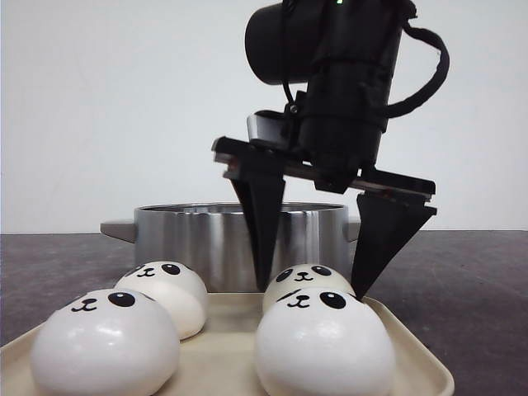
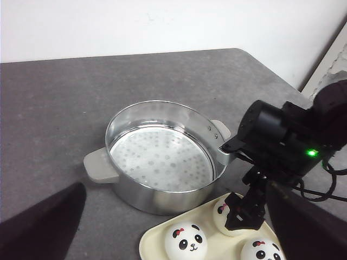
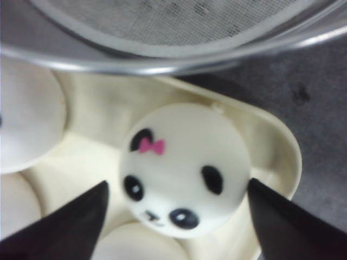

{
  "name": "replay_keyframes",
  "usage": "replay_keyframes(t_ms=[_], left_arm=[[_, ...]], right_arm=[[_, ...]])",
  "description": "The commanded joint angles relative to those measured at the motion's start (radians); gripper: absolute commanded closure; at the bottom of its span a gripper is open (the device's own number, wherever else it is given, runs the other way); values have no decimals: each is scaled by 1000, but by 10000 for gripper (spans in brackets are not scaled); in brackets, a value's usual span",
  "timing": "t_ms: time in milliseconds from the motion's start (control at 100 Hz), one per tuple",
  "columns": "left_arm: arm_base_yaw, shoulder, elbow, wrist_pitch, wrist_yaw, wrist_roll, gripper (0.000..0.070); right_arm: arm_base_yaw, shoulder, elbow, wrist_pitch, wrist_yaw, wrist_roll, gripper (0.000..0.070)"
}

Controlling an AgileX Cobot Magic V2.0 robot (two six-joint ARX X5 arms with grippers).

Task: Steam buns
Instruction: 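Lower the right gripper onto the nearest panda bun and grasp it, then lift the bun with the right gripper, lower into pot, release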

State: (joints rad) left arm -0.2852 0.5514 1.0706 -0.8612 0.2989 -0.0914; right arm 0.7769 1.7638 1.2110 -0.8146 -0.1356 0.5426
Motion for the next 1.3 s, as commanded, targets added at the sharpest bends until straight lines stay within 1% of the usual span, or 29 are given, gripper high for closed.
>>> replay_keyframes(t_ms=[0,40,70,100,120,140,160,180,230,320,380,500,590,700,740,810,850,900,1040,1210,1290], left_arm=[[-9,5,11,8,-11,21,28],[-13,5,11,8,-14,21,28],[-16,5,11,8,-14,21,28],[-18,5,11,8,-14,21,28],[-19,5,11,8,-14,21,28],[-20,5,11,8,-14,21,28],[-21,5,11,8,-14,21,28],[-23,5,11,8,-14,21,28],[-25,5,11,9,-14,21,28],[-29,5,11,8,-14,21,28],[-32,5,11,8,-14,21,28],[-32,5,11,5,-14,21,28],[-32,5,11,0,-15,21,28],[-32,5,11,6,-26,21,28],[-35,5,11,8,-34,21,28],[-38,5,11,11,-40,21,28],[-38,5,11,14,-40,21,28],[-39,5,11,16,-40,21,28],[-39,5,11,17,-42,21,28],[-39,6,11,16,-42,21,28],[-39,6,11,16,-42,21,28]], right_arm=[[4,31,18,8,5,26,296],[2,36,18,10,5,27,318],[-1,41,18,10,5,27,347],[-2,43,18,6,4,27,393],[-3,47,18,3,5,26,444],[-3,49,18,2,4,26,478],[-3,54,18,-3,4,26,535],[-2,56,18,-5,4,25,569],[-2,60,17,-17,5,15,700],[8,60,17,5,5,-32,700],[21,48,21,23,4,-43,700],[40,-27,66,11,-3,-91,700],[69,-100,148,-26,-25,-146,700],[99,-162,273,-31,-17,-193,700],[104,-172,328,-26,-2,-204,700],[103,-171,433,-26,52,-219,700],[93,-169,490,-24,95,-237,700],[74,-161,533,-15,119,-257,700],[-4,-103,613,-13,114,-266,700],[-116,10,615,-30,105,-266,700],[-153,72,615,-40,81,-266,700]])
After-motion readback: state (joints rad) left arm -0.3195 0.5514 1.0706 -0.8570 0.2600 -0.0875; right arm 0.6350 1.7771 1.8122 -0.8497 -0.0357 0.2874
